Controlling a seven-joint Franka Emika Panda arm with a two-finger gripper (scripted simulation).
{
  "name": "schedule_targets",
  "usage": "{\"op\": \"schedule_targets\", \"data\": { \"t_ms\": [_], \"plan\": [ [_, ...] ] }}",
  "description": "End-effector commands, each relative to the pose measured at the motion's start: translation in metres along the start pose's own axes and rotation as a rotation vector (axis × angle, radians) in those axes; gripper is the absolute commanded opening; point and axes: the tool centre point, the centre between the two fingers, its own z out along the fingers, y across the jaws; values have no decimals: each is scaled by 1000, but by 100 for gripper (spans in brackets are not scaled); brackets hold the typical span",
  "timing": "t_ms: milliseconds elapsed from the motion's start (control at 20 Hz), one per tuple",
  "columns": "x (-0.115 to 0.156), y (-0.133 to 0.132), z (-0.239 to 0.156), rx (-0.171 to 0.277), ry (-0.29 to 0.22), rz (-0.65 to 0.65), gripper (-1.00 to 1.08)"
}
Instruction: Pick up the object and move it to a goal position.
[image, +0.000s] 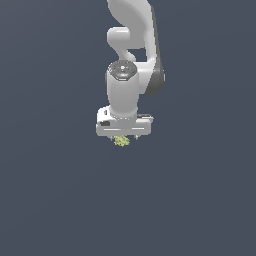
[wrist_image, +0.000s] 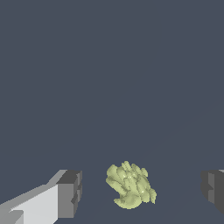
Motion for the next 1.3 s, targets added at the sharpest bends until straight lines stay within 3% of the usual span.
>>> {"op": "schedule_targets", "data": {
  "t_ms": [0,800,1250],
  "plan": [
    [-4,1,5,0,-1,-27,100],
    [-54,11,56,11,-11,-357,100],
    [-73,13,71,17,-13,-469,100]
  ]
}}
